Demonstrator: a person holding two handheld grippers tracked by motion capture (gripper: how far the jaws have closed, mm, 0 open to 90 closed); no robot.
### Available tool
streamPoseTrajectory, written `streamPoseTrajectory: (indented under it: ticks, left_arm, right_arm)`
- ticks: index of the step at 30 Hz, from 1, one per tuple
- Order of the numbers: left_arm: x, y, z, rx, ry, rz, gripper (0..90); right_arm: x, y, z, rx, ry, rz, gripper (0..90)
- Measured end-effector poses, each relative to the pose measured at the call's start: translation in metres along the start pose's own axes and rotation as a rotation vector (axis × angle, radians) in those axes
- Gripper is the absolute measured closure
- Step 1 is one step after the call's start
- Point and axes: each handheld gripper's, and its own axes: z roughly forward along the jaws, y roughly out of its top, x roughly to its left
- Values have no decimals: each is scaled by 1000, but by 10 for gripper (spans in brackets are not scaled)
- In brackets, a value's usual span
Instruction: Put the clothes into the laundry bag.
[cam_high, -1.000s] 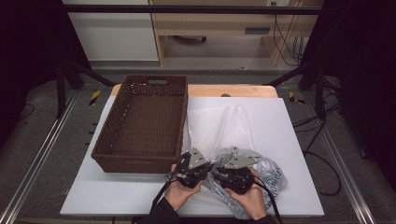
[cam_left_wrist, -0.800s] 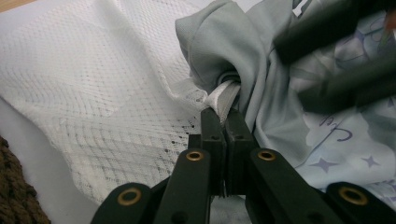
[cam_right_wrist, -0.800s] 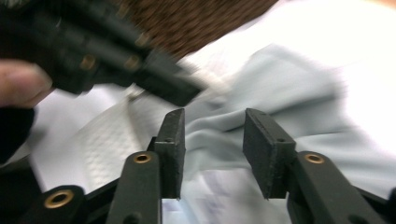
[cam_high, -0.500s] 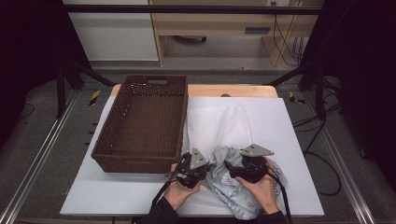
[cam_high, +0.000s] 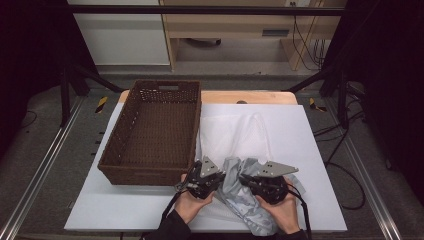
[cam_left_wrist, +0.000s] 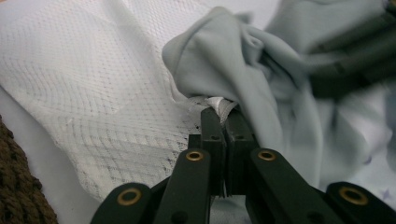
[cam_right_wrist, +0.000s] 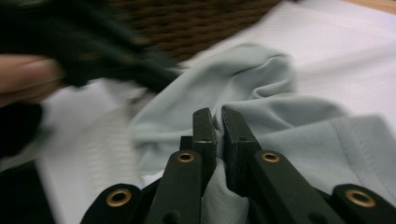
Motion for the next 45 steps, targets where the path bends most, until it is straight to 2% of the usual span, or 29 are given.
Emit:
streamPoseTrajectory:
  ticks: [2,4,5,6,8,9,10,12,14,16,18,19,20,21,25,29,30,31,33,35,37,38,39,40,41,44,45]
  left_arm:
    - [0,2,-2,-11,-3,-3,885]
    - [-1,5,-6,-31,-11,-10,885]
    - [-1,6,-8,-38,-16,-10,885]
    - [-3,8,-10,-52,-21,-1,886]
    - [-7,11,-14,-66,-17,15,886]
    - [-8,11,-15,-66,-16,21,886]
    - [-10,12,-15,-70,-16,25,886]
    - [-12,11,-13,-63,-16,34,886]
    - [-11,8,-9,-47,-19,29,886]
    - [-9,5,-5,-32,-19,22,885]
    - [-6,2,-3,-16,-17,16,885]
    - [-5,2,-3,-12,-11,14,885]
    - [-5,2,-3,-11,-10,14,885]
    - [-4,2,-3,-12,-7,16,884]
    - [-3,2,-5,-8,4,25,883]
    - [-3,2,-5,-4,8,33,883]
    - [-3,2,-4,-2,12,35,883]
    - [-3,2,-4,-2,13,36,882]
    - [-5,2,-4,4,18,46,881]
    - [-5,3,-3,9,18,52,880]
    - [-5,2,-2,14,17,50,880]
    - [-4,2,-2,18,18,50,881]
    - [-3,2,-1,21,19,49,881]
    - [-3,2,0,22,21,44,881]
    - [-2,2,0,23,23,42,882]
    - [-1,2,-2,19,30,29,882]
    - [0,3,-3,14,33,23,882]
  right_arm:
    - [12,1,2,22,75,-36,854]
    - [21,1,12,73,99,-71,853]
    - [23,0,17,92,95,-81,852]
    - [25,-1,24,113,79,-88,852]
    - [25,-4,38,158,19,-69,851]
    - [24,-6,45,163,-11,-61,850]
    - [23,-7,48,162,-20,-56,850]
    - [20,-9,54,132,-81,-36,847]
    - [18,-13,59,92,-155,-40,842]
    - [15,-16,62,73,-184,-34,833]
    - [12,-15,60,69,-154,-7,785]
    - [11,-14,57,73,-133,-2,727]
    - [11,-12,52,82,-76,21,642]
    - [12,-9,47,88,-59,22,621]
    - [13,3,22,74,-68,-2,545]
    - [4,11,-6,-7,-128,12,476]
    - [0,10,-10,-27,-158,17,420]
    - [-5,9,-12,-46,-211,18,327]
    - [-13,4,-7,-38,-285,20,258]
    - [-21,-2,4,-6,-295,46,235]
    - [-25,-6,18,26,-259,65,281]
    - [-26,-8,22,32,-243,67,345]
    - [-26,-9,27,38,-211,62,467]
    - [-24,-9,29,36,-195,54,537]
    - [-21,-9,28,37,-185,31,708]
    - [-16,-6,19,9,-134,29,813]
    - [-14,-5,15,-6,-94,26,822]
